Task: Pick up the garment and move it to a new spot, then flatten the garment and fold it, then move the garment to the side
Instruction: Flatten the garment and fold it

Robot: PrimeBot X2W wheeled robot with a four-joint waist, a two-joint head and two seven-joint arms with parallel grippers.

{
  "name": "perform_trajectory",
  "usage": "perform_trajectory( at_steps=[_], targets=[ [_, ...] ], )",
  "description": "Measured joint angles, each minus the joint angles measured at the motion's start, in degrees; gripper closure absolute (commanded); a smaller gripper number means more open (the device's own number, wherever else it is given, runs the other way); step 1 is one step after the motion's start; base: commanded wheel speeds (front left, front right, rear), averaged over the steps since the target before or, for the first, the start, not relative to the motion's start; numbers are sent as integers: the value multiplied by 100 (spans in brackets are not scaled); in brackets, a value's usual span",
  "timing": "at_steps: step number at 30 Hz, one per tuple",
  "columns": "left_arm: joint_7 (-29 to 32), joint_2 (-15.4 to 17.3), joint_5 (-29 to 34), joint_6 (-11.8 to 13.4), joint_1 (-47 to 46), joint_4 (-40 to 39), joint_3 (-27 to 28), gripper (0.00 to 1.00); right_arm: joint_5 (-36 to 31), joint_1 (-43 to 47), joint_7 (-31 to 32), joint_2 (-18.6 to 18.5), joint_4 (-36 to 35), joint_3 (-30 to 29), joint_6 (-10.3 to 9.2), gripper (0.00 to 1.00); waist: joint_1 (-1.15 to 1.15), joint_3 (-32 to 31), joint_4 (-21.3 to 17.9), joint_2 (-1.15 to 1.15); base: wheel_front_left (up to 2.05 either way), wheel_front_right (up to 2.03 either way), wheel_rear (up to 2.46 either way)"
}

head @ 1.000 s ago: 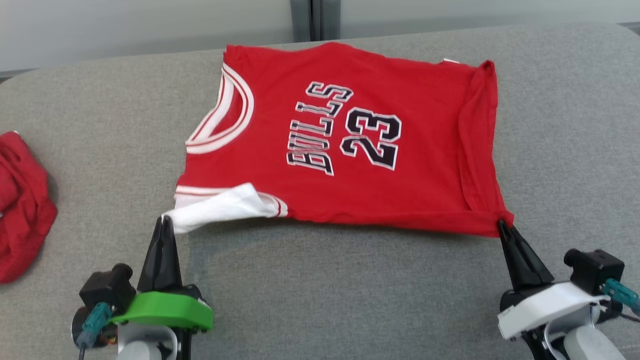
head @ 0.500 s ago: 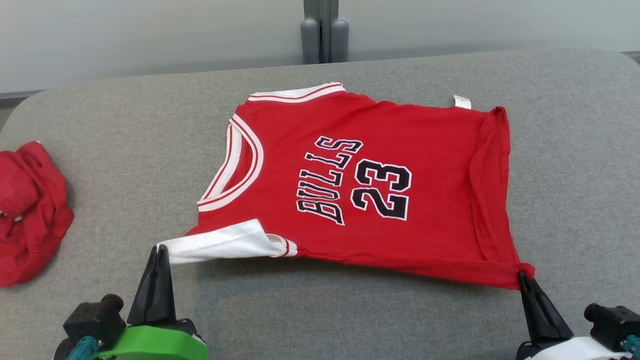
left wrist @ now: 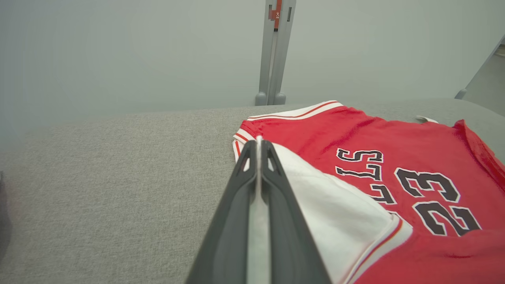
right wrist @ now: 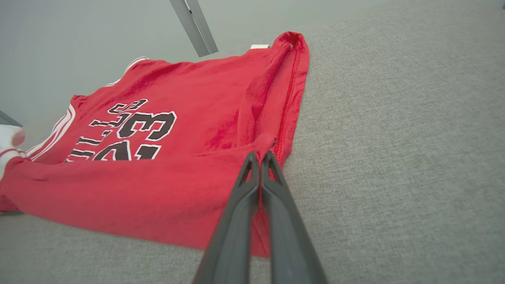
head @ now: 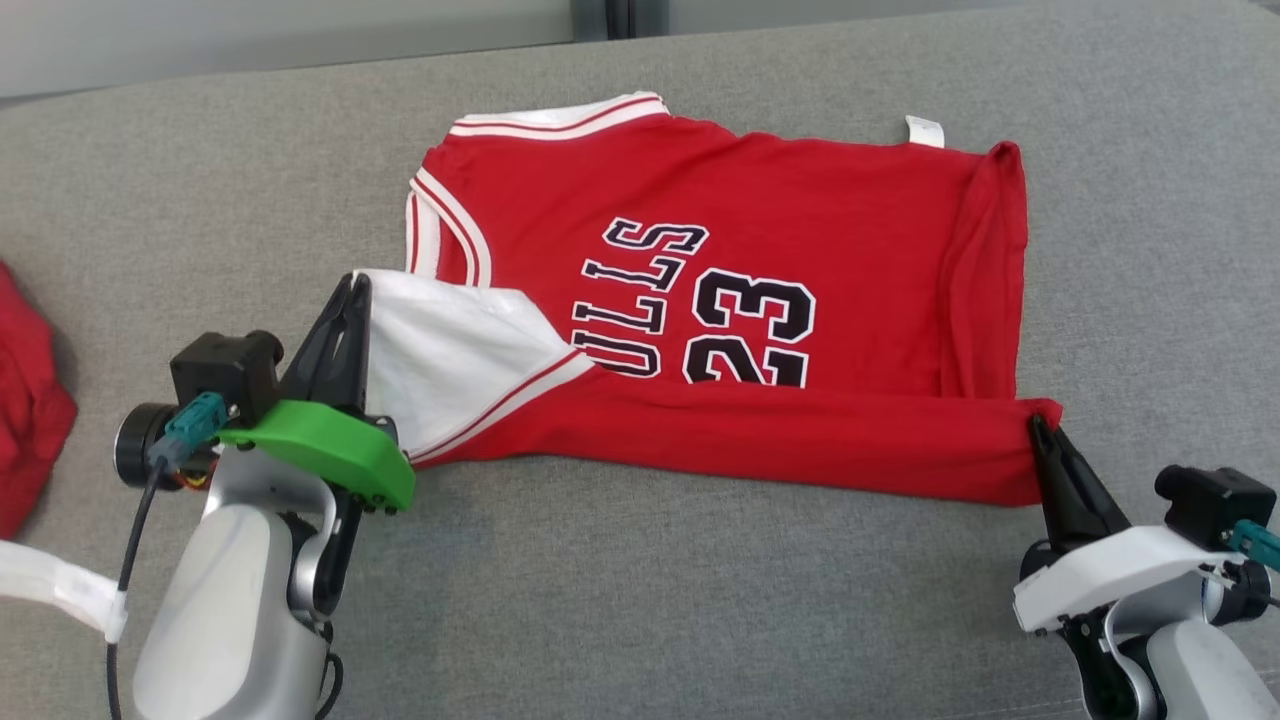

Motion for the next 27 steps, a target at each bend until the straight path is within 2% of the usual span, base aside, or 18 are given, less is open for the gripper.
perform_trajectory(
  at_steps=[4, 5, 6, 7, 10, 15, 20, 27],
  targets=[
    [-330, -58, -16, -100, -536, 702, -112, 100, -66, -358, -207, -33, 272, 74, 0, 100, 0, 188, -35, 0, 0, 0, 0],
    [-397, -87, -42, -112, -618, 829, -121, 64, -87, -414, -260, -44, 308, 112, 0, 68, 0, 222, -39, 0, 0, 0, 0],
    [-483, -123, -90, -118, -704, 988, -141, 6, -118, -471, -302, -54, 336, 166, 0, 49, 0, 261, -42, 0, 0, 0, 0],
    [-608, -137, -90, -142, -758, 1104, -170, 0, -167, -517, -366, -73, 343, 212, 0, 0, 0, 294, -44, 0, 0, 0, 0],
    [-1005, -183, -96, -136, -823, 1302, -161, 0, -371, -571, -527, -156, 259, 191, 0, 0, 0, 335, -30, 0, 0, 0, 0],
    [-1262, -242, 54, 147, -648, 1121, 15, 0, -917, -431, -599, -120, -205, -35, 0, 0, 0, 245, -19, 0, 0, 0, 0],
    [-1288, -296, 158, 452, 218, 313, 378, 0, -1232, 113, -615, 80, -724, -232, 0, 0, 0, 67, -39, 0, 0, 0, 0],
    [-1289, -369, 232, 552, 1193, -205, 641, 0, -1303, 588, -615, 308, -1126, -364, 0, 0, 0, -132, -73, 0, 0, 0, 0]
  ],
)
